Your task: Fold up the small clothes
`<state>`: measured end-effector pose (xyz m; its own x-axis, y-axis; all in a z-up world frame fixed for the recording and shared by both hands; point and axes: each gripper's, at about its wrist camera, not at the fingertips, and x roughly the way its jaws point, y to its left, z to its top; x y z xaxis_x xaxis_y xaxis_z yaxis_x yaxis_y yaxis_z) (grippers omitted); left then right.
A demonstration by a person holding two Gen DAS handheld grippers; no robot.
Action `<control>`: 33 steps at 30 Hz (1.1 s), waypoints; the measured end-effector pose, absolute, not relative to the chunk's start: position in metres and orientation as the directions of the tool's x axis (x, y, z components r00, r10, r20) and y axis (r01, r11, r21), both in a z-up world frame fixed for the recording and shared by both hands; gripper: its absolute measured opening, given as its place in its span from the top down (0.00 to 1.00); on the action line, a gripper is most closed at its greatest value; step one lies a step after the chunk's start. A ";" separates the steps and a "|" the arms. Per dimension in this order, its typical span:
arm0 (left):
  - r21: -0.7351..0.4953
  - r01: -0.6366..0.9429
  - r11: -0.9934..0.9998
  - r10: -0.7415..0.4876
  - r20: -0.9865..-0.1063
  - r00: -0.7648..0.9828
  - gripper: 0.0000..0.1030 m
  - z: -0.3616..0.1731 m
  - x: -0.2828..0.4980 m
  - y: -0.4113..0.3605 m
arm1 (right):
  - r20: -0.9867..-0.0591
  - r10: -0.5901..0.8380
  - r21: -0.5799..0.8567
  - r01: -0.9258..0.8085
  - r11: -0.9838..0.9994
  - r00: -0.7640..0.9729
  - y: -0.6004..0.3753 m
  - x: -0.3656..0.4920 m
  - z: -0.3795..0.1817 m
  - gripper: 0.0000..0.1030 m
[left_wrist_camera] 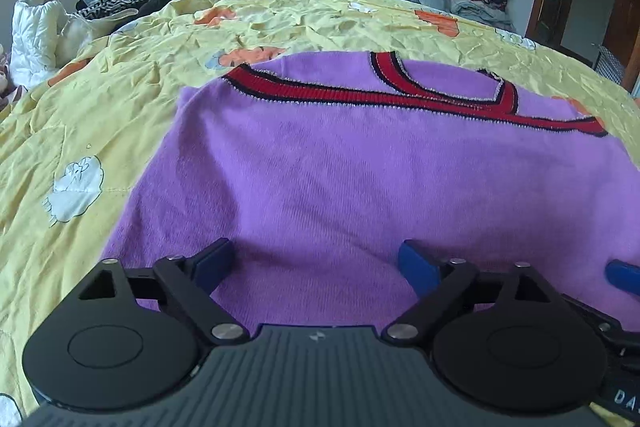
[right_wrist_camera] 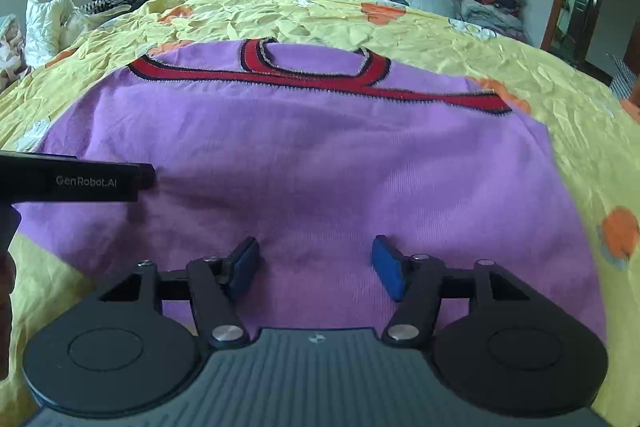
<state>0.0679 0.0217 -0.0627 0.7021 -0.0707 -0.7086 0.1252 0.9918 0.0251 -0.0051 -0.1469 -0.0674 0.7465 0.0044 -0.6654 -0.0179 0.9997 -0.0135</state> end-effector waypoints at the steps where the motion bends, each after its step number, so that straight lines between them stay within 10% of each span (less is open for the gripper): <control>1: 0.028 0.129 0.991 -0.071 -0.707 0.704 0.12 -0.063 0.066 0.022 | -0.656 -0.011 -0.042 -0.022 0.999 0.755 -0.144 -0.010 -0.069 0.36; 20: 0.031 0.148 0.988 -0.086 -0.687 0.721 0.04 -0.067 0.050 0.031 | -0.681 -0.023 0.016 0.046 0.999 0.732 -0.212 -0.002 -0.060 0.32; 23: 0.034 0.151 0.988 -0.088 -0.682 0.726 0.00 -0.068 0.044 0.035 | -0.679 -0.055 -0.006 0.069 0.998 0.732 -0.232 0.012 -0.071 0.06; 33: 0.010 0.192 0.981 -0.143 -0.632 0.762 0.01 -0.020 0.093 0.048 | -0.627 -0.029 0.075 0.097 0.992 0.778 -0.250 0.045 -0.045 0.07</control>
